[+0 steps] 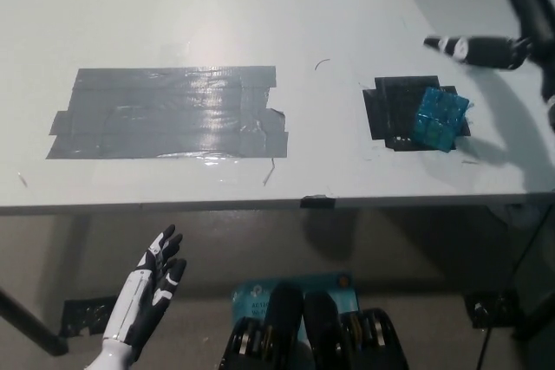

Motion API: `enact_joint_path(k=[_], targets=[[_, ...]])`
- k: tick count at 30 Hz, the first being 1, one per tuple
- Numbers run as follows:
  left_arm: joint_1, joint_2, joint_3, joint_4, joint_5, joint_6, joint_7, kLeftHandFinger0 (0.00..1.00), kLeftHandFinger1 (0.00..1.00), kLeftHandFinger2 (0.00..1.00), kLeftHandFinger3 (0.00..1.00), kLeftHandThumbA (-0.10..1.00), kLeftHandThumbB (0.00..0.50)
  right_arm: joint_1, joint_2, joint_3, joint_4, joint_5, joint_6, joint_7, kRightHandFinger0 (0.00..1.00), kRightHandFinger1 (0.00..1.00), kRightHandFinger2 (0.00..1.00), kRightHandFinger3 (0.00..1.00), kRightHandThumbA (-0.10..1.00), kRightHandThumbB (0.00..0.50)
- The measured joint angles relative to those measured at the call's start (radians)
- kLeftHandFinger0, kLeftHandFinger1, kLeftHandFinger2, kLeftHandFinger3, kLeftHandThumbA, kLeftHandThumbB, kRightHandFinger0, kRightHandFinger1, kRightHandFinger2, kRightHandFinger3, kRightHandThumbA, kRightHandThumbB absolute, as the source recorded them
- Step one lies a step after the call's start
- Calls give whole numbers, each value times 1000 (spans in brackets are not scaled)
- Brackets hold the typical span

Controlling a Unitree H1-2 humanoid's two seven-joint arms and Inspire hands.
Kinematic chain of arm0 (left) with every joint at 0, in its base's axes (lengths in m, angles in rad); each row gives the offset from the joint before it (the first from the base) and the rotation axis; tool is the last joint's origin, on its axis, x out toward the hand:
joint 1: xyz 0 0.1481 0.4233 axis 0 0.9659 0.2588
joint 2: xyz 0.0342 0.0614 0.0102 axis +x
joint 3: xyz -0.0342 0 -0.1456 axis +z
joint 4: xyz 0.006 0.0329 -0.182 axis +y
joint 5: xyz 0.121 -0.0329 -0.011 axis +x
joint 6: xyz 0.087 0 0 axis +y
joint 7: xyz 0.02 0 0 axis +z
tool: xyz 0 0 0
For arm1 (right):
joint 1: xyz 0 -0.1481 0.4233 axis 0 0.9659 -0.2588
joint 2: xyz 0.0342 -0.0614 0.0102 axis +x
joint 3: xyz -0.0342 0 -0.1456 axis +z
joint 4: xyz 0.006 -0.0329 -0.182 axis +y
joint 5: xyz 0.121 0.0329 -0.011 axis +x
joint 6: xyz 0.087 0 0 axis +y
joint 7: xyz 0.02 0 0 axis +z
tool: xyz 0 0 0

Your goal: A person hands a rubik's cube to the robot and rhe robot picks it up with its right hand and places it on the black spot on the desk infron tof it

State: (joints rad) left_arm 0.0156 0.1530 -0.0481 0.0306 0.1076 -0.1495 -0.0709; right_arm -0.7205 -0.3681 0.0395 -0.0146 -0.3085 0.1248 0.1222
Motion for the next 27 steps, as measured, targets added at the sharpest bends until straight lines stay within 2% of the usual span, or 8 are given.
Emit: enact_joint_path(k=[2,6,13,15,18,22,25,27], targets=[[-1,0,0,0,0,0,0,1000,1000,1000,1000,878,141,3,0,-15,-65,8,9,3,1000,1000,1000,1000,870,473],[0,0,0,1,0,0,0,1000,1000,1000,1000,881,146,55,10,-23,-242,19,34,8,1000,1000,1000,1000,883,425],[0,-1,0,2,-1,1,0,1000,1000,1000,1000,865,134,308,83,8,-521,22,48,13,1000,1000,1000,1000,773,378],[0,0,0,1,-1,1,0,1000,1000,1000,1000,882,145,422,132,27,-552,28,39,10,1000,1000,1000,1000,728,341],[3,0,0,1,-2,1,0,1000,1000,1000,1000,867,140,596,209,47,-507,38,1,-5,1000,1000,1000,1000,731,292],[16,-1,-1,0,-4,1,0,1000,1000,1000,1000,878,147,709,262,52,-358,35,-59,-32,1000,1000,1000,1000,724,270],[26,-1,-1,0,-3,1,0,1000,1000,1000,1000,877,141,730,279,57,-217,17,-105,-60,1000,1000,1000,1000,781,292],[30,-1,-1,0,-3,1,0,1000,1000,1000,1000,874,135,729,281,65,-139,6,-131,-75,1000,1000,1000,1000,756,296]])
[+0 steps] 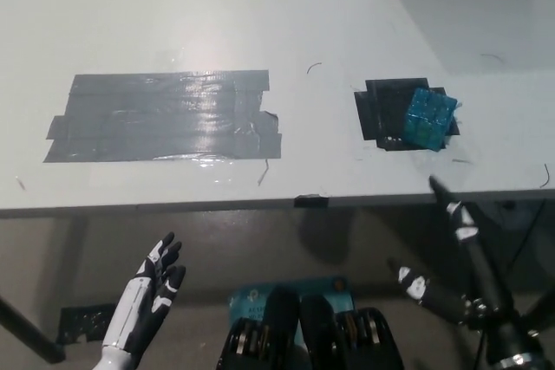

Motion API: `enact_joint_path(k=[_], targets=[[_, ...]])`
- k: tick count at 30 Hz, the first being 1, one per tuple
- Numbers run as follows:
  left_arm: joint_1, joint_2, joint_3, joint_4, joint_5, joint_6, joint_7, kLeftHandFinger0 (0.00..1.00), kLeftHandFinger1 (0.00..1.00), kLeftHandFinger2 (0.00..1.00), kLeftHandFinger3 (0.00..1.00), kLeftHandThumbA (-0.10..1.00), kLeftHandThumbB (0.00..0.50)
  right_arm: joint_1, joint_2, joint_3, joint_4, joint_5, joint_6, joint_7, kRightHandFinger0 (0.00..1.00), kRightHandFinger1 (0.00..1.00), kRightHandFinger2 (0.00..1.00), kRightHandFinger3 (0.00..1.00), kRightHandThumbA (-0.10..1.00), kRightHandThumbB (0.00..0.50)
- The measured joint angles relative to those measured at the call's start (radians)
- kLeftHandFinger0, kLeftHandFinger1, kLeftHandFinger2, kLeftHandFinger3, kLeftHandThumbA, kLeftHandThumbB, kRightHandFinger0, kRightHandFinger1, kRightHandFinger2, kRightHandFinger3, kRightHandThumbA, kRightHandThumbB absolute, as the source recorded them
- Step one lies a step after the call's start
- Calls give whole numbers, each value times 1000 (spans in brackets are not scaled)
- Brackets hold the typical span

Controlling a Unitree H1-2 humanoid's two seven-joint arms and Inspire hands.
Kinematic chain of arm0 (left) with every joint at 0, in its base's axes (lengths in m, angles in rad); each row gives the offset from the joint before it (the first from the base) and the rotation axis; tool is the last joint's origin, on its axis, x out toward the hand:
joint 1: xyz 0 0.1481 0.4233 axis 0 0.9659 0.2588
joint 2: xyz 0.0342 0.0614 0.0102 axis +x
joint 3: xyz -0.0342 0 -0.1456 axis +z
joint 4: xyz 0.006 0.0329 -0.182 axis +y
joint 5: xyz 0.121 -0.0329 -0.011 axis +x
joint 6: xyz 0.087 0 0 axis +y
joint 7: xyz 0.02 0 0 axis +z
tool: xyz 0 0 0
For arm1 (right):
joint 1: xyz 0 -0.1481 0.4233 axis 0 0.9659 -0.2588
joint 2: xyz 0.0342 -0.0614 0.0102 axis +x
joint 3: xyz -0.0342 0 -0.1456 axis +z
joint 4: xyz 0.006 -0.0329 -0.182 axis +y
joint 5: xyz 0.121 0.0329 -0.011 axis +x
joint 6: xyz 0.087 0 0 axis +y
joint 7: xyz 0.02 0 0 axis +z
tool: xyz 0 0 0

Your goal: A person hands a rubik's cube to the robot and rhe robot picks it up with its right hand and places it on the black spot on the desk infron tof it

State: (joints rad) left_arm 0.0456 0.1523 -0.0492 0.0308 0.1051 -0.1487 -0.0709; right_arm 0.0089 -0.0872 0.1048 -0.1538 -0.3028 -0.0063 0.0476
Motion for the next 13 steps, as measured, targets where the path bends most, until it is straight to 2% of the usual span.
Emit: enact_joint_path(k=[2,5,13], targets=[[5,0,0,0,0,0,0,1000,1000,1000,1000,871,132,0,0,11,64,-12,-28,-14,1000,1000,1000,1000,727,291],[8,0,0,0,0,0,0,1000,1000,1000,1000,877,139,-3,-1,22,115,-23,-58,-24,1000,1000,1000,1000,748,308],[15,0,1,-1,1,0,0,1000,1000,1000,1000,841,146,-5,-6,50,183,-61,-102,-42,1000,1000,1000,1000,736,304]])
